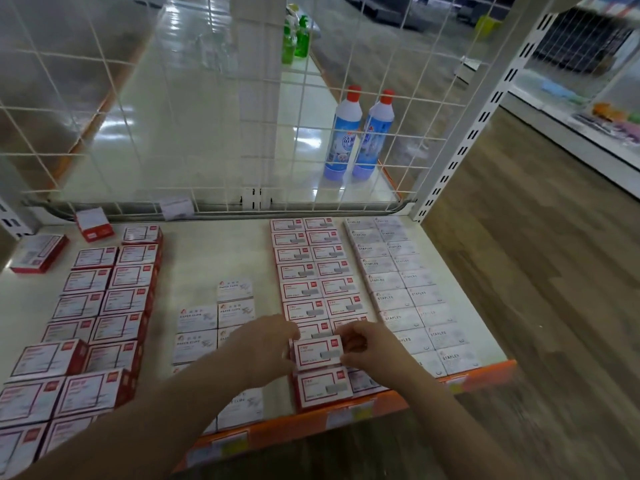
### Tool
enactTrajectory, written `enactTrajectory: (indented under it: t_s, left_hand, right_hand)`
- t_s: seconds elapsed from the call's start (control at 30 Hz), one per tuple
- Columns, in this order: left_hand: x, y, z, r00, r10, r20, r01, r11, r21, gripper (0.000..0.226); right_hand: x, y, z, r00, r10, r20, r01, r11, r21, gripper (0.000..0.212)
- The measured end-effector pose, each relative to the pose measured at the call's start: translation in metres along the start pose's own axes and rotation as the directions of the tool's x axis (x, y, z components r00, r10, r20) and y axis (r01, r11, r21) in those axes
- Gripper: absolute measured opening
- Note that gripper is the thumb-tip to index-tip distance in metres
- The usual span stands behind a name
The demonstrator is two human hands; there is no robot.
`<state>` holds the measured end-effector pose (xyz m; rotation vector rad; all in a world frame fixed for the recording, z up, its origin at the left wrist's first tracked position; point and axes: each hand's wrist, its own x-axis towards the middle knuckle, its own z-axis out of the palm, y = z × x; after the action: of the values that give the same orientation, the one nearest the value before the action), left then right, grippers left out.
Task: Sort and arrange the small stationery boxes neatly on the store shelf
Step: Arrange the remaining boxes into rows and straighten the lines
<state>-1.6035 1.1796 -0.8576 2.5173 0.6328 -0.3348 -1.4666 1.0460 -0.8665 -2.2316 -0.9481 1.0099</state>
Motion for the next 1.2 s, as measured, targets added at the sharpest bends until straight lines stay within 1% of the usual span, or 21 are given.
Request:
enactTrajectory:
  t_s: [0.07, 0.13, 0.33, 0.5, 0.7, 0.87, 0.93, 1.07, 1.13, 1.2]
  left_hand:
    - [0.002, 0.003, 0.003, 1.000, 0.000, 0.018, 0.000, 1.000, -0.028, 0.044]
    - [0.005, 0.004, 0.005, 1.000, -0.005, 0.022, 0.005, 0.999, -0.041, 0.042]
    - [0.006, 0.002, 0.009, 0.999, -0.026, 0.039, 0.028, 0.998, -0.059, 0.037]
    - [0.005, 0.001, 0.009, 0.999, -0.021, 0.034, 0.022, 0.999, -0.037, 0.033]
    - [0.007, 0.003, 0.011, 0.999, -0.027, 0.029, 0.029, 0.997, -0.073, 0.030]
    - [0.004, 0.001, 0.010, 0.999, -0.048, 0.021, 0.049, 0.998, -0.049, 0.037]
    - [0.001, -0.003, 0.005, 0.999, -0.049, -0.008, 0.048, 0.998, -0.046, 0.039]
    - [-0.012, -0.020, -0.010, 0.990, -0.070, -0.121, 0.062, 0.996, -0.068, 0.037]
    - [-0.019, -0.035, -0.017, 0.978, -0.098, -0.184, 0.085, 0.993, -0.077, 0.036]
    - [-0.027, -0.050, -0.023, 0.962, -0.134, -0.239, 0.118, 0.990, -0.081, 0.035]
  right_hand:
    - [-0.001, -0.001, -0.001, 1.000, -0.004, -0.004, 0.004, 1.000, -0.008, 0.029]
    - [-0.001, -0.001, 0.000, 1.000, -0.009, -0.002, 0.009, 1.000, -0.010, 0.034]
    - [-0.005, -0.002, -0.001, 0.998, -0.001, 0.057, 0.004, 0.999, -0.045, 0.046]
    - [-0.010, -0.003, 0.001, 0.999, -0.004, 0.047, 0.007, 0.997, -0.071, 0.047]
    - [-0.010, -0.002, 0.002, 0.999, -0.022, 0.029, 0.024, 0.996, -0.083, 0.045]
    - [-0.007, -0.001, 0.004, 0.999, -0.044, 0.005, 0.045, 0.993, -0.111, 0.047]
    - [-0.004, -0.004, 0.004, 0.996, -0.068, -0.050, 0.062, 0.991, -0.117, 0.047]
    - [0.008, -0.017, 0.009, 0.980, -0.109, -0.165, 0.089, 0.988, -0.126, 0.042]
    - [0.015, -0.029, 0.015, 0.972, -0.158, -0.174, 0.132, 0.980, -0.150, 0.040]
    - [0.025, -0.042, 0.023, 0.968, -0.201, -0.146, 0.176, 0.970, -0.168, 0.039]
